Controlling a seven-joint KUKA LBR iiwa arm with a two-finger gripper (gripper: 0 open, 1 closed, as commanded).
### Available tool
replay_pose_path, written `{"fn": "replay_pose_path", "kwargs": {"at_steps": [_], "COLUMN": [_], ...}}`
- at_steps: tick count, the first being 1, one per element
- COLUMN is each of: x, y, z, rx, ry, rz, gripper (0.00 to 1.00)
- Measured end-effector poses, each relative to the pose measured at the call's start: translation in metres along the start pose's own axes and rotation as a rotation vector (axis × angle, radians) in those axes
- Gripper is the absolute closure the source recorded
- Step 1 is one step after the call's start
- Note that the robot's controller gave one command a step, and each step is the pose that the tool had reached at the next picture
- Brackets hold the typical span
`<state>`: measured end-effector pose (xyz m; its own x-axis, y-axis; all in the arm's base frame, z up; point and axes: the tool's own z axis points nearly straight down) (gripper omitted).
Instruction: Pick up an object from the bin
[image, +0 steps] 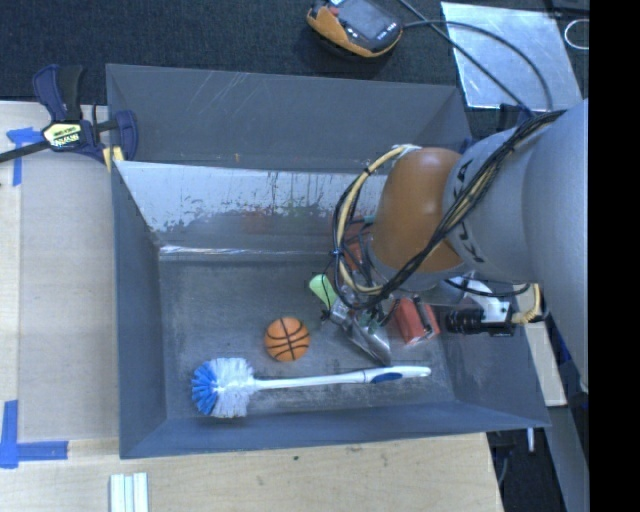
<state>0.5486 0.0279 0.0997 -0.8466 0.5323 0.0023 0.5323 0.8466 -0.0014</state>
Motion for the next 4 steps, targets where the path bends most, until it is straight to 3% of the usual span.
{"fn": "replay_pose_path", "kwargs": {"at_steps": [1, 3, 4], "x": [-0.003, -0.001, -0.003], "y": [0.002, 0.001, 0.001], "z": [-0.016, -0.036, -0.047], "rx": [-0.007, -0.003, -0.006], "ry": [-0.009, -0.005, -0.010], "rz": [0.000, -0.002, -0.003], "gripper": [1.00, 1.00, 1.00]}}
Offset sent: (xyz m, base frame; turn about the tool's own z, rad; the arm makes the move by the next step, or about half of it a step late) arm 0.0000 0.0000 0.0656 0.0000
